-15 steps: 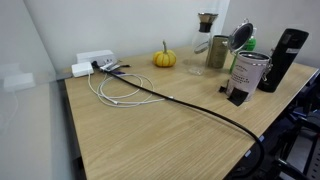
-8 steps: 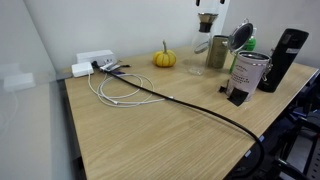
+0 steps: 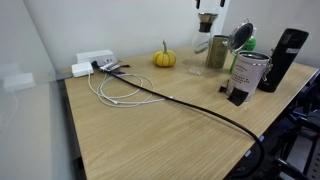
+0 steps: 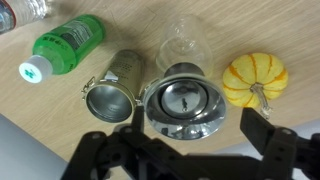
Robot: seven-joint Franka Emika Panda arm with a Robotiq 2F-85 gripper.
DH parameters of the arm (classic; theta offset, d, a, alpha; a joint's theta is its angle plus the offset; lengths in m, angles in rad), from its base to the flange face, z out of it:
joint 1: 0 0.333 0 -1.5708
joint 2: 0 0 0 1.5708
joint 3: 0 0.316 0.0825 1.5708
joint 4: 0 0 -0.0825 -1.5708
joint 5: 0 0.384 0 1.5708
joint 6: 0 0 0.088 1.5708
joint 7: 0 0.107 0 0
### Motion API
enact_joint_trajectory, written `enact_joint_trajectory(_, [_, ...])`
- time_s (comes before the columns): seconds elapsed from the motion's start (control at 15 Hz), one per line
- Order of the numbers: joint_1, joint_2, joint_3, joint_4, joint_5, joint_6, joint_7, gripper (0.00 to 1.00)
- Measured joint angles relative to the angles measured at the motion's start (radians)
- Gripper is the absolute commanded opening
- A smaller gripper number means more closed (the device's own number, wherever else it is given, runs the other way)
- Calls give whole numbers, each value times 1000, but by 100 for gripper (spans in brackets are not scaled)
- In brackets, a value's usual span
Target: Remove the silver lid on top of the round bottle and put it on the table
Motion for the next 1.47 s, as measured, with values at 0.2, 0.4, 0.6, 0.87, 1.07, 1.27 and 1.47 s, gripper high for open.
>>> enact_joint_trajectory(0.2, [0, 0, -5, 4, 9, 3, 10, 67])
enact_joint_trajectory(0.4, [0, 2, -12, 9, 11, 11, 22, 46])
enact_joint_trajectory(0.6, [0, 5, -18, 13, 11, 19, 34, 33])
enact_joint_trajectory(0.87, [0, 13, -21, 15, 10, 21, 51, 32])
enact_joint_trajectory(1.07, [1, 31, -21, 15, 10, 22, 59, 35])
enact_joint_trajectory(1.27, [1, 45, -21, 15, 10, 22, 63, 32])
enact_joint_trajectory(1.47, [1, 52, -24, 15, 10, 22, 66, 23])
